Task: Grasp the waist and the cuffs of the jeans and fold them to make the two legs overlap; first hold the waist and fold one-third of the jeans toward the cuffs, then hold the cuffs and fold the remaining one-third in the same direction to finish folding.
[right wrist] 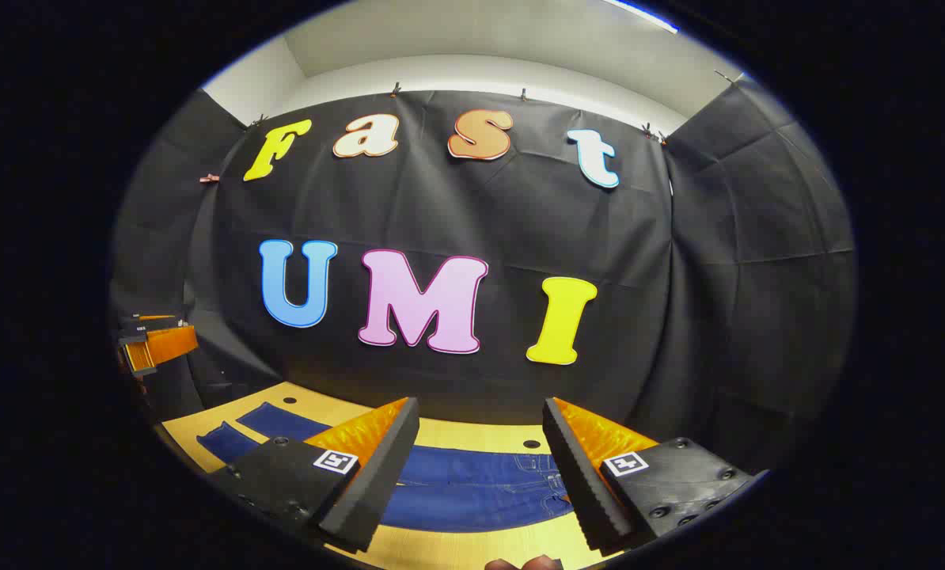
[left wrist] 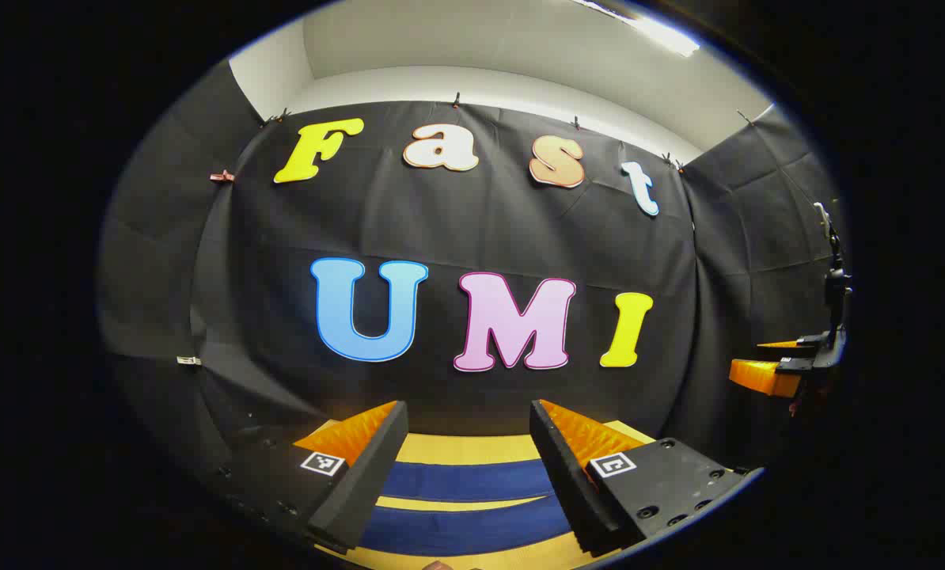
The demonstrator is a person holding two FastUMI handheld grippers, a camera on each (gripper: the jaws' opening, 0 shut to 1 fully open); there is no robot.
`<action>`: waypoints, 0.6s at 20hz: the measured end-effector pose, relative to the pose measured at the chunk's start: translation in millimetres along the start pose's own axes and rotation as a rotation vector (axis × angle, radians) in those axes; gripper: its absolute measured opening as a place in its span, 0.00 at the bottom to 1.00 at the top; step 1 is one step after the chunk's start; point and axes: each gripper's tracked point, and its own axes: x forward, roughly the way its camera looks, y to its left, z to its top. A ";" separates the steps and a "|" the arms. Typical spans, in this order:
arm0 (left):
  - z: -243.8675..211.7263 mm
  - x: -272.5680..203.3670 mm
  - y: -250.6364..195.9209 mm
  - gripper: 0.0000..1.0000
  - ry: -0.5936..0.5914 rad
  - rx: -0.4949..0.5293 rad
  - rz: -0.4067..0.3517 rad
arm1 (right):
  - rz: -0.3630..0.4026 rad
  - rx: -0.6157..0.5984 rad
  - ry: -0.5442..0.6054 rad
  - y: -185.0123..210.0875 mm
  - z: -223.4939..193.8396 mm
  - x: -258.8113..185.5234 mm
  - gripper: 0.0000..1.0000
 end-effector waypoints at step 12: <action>-5.5 -4.1 19.7 0.97 0.022 0.018 0.011 | 0.013 -0.029 0.006 10.9 -3.9 4.8 0.96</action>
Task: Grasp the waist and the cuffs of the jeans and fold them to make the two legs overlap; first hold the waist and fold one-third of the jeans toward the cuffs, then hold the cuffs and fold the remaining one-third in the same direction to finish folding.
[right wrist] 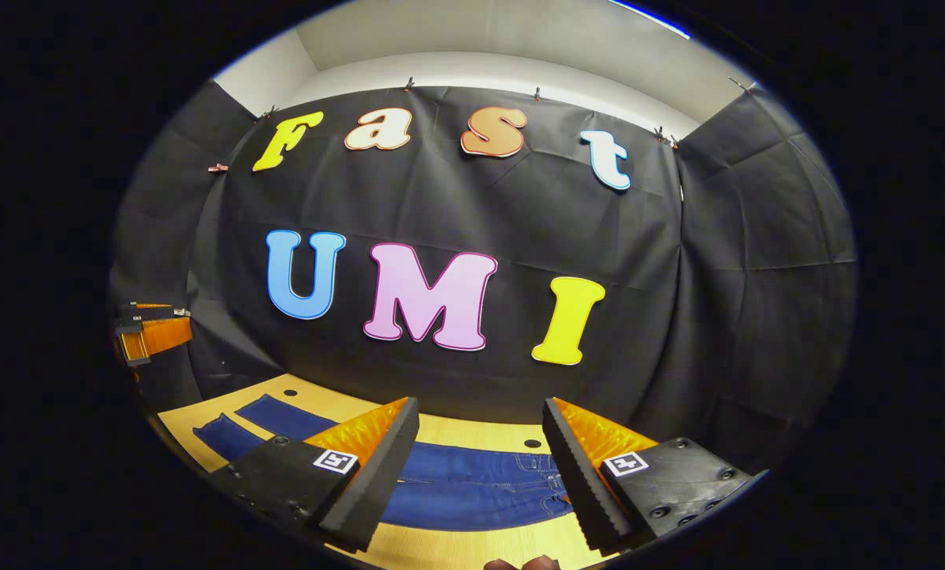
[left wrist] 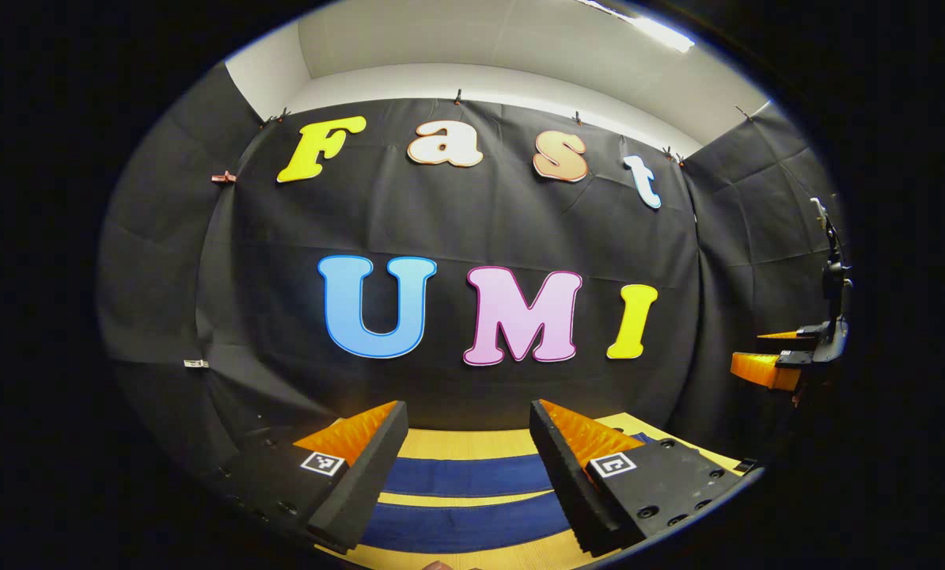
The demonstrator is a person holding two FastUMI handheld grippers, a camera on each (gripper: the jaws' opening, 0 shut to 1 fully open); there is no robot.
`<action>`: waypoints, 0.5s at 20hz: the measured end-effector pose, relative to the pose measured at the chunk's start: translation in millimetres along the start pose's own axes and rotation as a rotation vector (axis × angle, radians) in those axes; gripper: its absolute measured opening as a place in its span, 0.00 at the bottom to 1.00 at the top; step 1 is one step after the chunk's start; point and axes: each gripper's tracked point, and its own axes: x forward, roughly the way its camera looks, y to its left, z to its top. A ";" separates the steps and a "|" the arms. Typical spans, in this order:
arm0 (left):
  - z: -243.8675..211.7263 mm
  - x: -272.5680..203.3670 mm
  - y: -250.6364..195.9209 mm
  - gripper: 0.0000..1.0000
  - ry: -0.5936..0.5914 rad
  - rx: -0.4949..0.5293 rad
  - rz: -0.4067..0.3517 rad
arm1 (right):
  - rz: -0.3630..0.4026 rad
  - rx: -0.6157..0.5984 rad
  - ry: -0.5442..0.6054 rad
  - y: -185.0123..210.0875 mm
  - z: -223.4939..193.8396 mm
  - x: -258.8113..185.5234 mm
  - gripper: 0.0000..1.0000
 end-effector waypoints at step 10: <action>-4.8 7.1 1.3 0.96 0.013 0.002 -0.008 | -0.009 -0.008 0.006 -4.4 -3.8 6.9 0.96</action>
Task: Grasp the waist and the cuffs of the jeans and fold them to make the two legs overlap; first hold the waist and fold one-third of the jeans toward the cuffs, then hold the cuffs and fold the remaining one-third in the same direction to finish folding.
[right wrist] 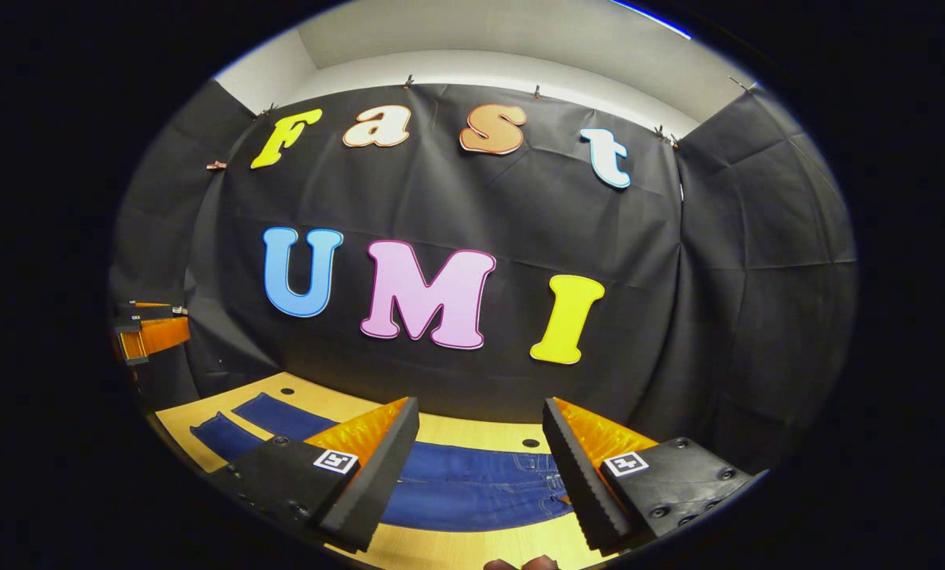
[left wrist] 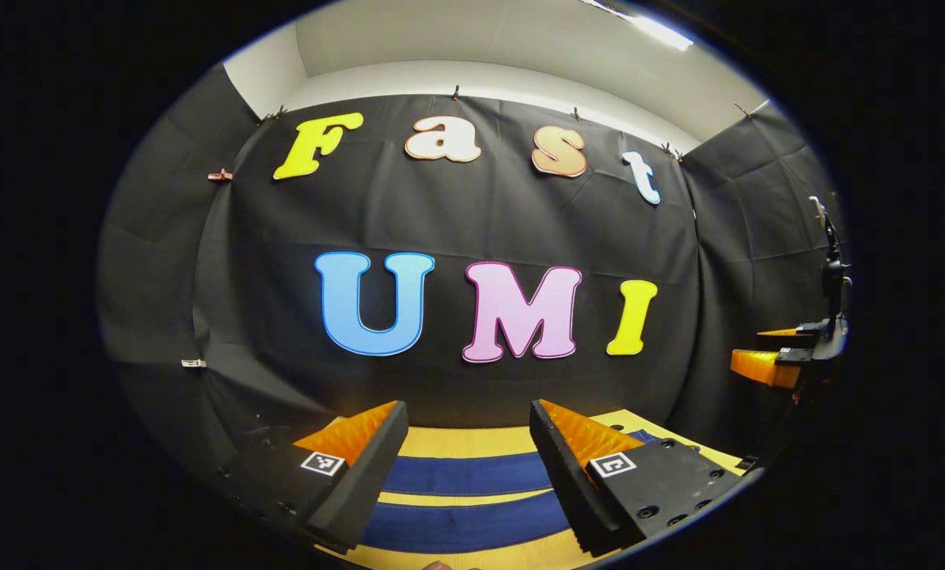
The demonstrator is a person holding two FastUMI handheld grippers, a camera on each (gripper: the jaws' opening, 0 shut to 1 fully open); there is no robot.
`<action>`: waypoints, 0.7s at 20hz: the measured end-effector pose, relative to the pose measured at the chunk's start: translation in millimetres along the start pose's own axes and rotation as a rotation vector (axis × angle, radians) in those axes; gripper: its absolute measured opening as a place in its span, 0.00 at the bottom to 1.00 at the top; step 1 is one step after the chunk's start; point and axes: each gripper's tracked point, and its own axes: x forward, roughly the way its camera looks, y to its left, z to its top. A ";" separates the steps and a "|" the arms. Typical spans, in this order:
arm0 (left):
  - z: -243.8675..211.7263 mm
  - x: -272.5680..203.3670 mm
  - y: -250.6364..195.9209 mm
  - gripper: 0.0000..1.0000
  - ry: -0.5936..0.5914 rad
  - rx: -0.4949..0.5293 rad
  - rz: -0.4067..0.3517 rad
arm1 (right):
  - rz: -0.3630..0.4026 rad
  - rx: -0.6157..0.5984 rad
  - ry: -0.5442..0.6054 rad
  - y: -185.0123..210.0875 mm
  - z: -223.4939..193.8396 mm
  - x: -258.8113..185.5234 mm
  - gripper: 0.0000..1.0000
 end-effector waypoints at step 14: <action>-32.0 5.3 24.3 0.96 0.075 0.048 -0.120 | 0.038 -0.155 0.039 -21.9 -30.1 14.2 0.96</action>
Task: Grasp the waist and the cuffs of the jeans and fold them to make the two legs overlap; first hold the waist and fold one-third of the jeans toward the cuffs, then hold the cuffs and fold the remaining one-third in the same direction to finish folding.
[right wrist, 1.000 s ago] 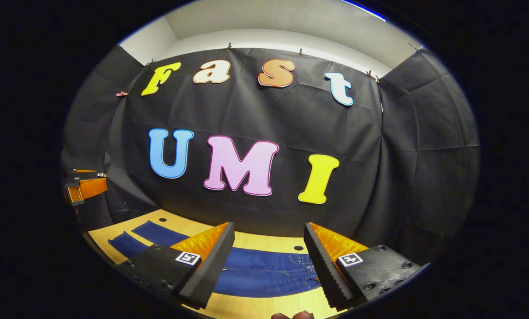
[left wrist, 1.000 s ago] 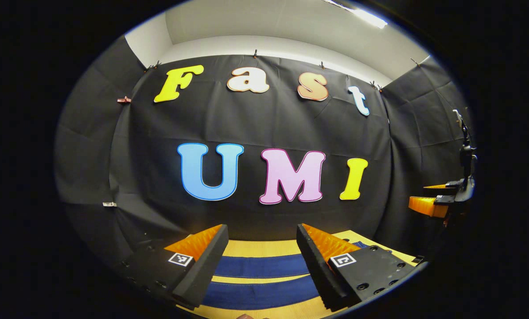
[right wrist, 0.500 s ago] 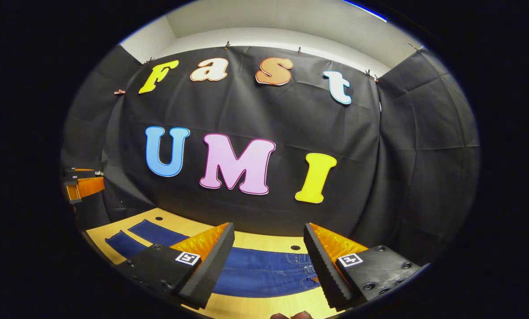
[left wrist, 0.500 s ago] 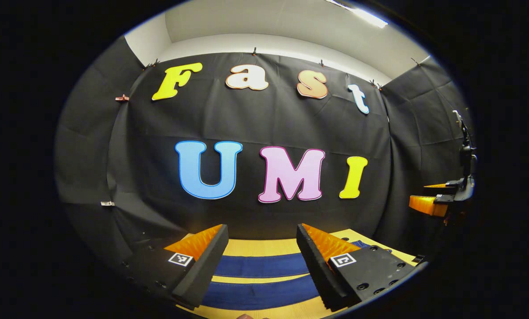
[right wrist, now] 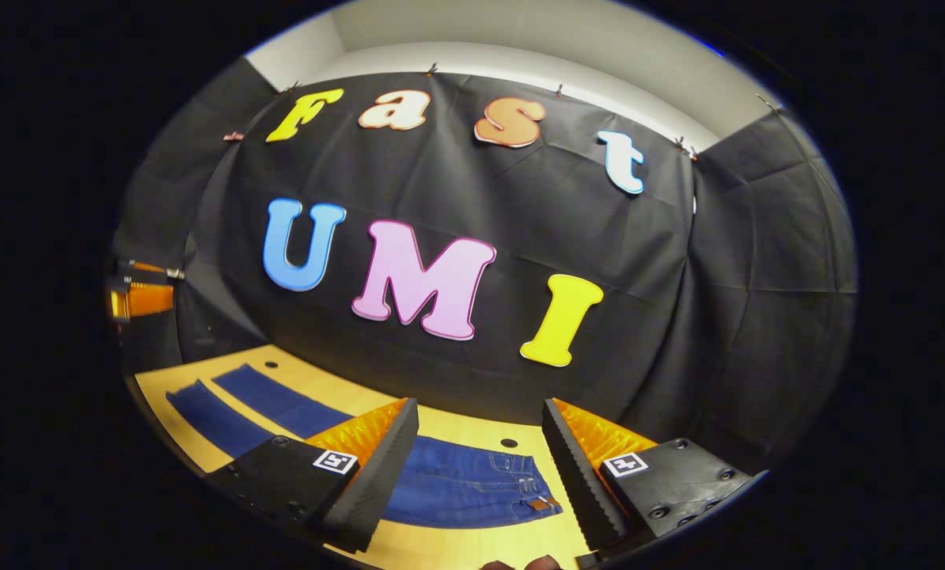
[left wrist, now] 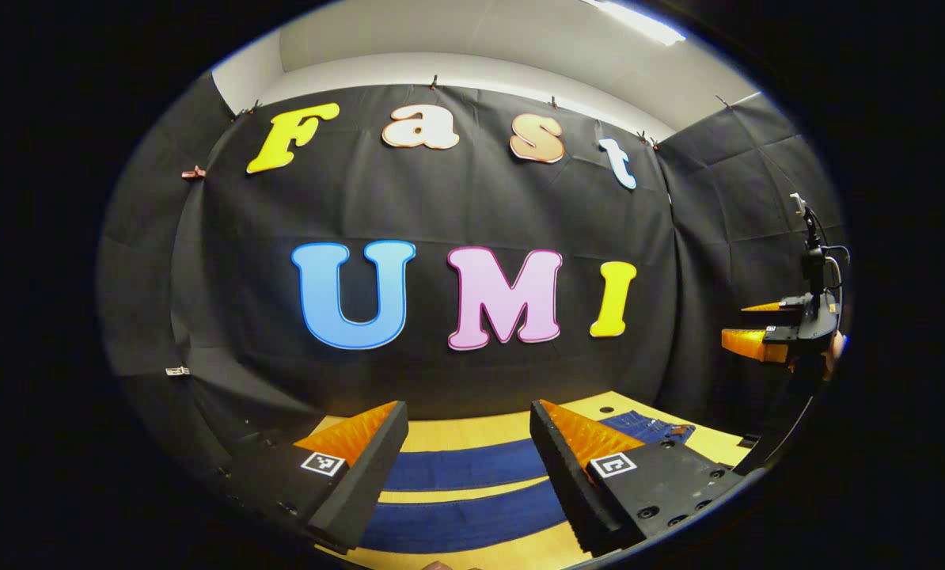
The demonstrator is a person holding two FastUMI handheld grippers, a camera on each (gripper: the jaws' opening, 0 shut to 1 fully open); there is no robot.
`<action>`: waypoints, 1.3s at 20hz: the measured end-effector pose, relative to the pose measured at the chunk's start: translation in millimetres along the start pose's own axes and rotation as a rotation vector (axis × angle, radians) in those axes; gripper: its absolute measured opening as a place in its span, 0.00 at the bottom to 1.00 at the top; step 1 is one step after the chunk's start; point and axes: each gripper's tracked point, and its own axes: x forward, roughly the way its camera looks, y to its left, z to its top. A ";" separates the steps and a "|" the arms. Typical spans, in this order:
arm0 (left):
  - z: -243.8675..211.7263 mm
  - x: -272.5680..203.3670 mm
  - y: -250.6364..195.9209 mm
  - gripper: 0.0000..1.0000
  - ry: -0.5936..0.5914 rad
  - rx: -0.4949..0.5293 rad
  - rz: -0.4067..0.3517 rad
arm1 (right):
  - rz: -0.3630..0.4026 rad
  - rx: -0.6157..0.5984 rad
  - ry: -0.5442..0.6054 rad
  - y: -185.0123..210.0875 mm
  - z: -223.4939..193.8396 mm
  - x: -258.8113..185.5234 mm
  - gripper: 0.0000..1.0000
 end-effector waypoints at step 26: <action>-333.3 0.8 138.2 0.99 1.155 0.480 -0.482 | 0.809 -0.358 1.000 -0.7 -404.2 97.7 0.98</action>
